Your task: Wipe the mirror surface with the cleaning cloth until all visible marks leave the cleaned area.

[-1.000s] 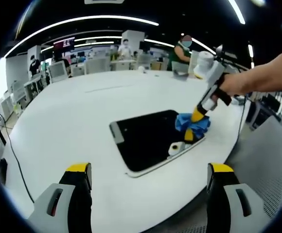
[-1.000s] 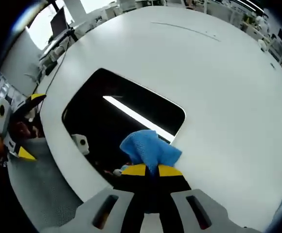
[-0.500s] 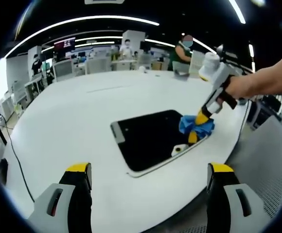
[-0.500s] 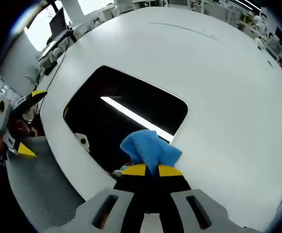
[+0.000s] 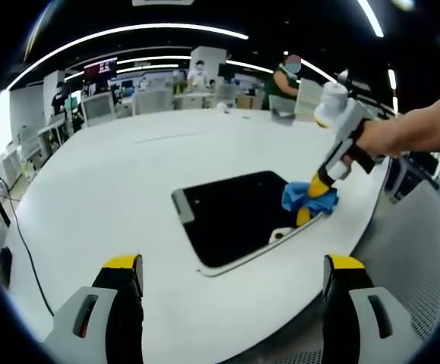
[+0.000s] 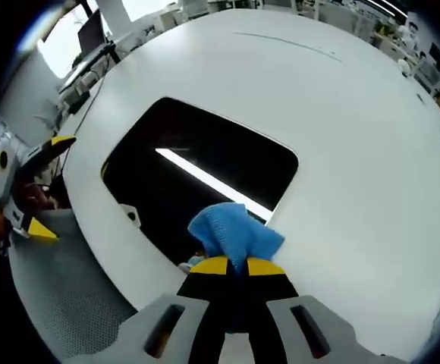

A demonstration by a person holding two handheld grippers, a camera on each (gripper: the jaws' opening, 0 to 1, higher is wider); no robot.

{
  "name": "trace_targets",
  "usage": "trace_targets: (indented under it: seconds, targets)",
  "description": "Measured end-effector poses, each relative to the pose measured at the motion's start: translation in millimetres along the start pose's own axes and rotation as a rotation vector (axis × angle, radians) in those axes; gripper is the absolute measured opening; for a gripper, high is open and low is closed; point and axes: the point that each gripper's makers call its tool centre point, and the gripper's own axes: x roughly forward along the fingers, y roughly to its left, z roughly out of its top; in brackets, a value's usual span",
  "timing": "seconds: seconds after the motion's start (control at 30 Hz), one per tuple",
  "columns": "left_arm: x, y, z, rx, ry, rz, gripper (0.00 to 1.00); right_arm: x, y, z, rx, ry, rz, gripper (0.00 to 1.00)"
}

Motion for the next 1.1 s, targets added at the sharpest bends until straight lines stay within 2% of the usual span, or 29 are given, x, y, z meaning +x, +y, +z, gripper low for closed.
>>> trace_targets:
  seconds: [0.53,0.63,0.73,0.83,0.97,1.1]
  targets:
    - [0.3,-0.3,-3.6,-0.001,0.016,-0.003,0.99,-0.3,3.7,-4.2,0.022,0.005,0.026,0.01]
    - [-0.7,4.3,-3.2,0.005,0.015,0.021,0.99,-0.3,4.1,-4.2,0.008,0.001,0.027,0.01]
    - [0.1,-0.9,1.8,0.038,-0.008,0.002,0.99,0.2,3.9,-3.6,-0.012,0.013,0.027,0.01]
    - [0.9,-1.5,0.1,0.046,0.004,0.000,0.99,0.2,4.4,-3.9,-0.035,0.016,0.019,0.01]
    - [-0.7,4.8,1.3,0.042,-0.002,0.031,0.99,-0.8,3.4,-5.3,-0.036,-0.004,0.030,0.01]
    - [-2.4,7.6,4.9,0.050,-0.023,0.048,0.99,0.0,3.4,-4.1,-0.048,0.004,0.049,0.01]
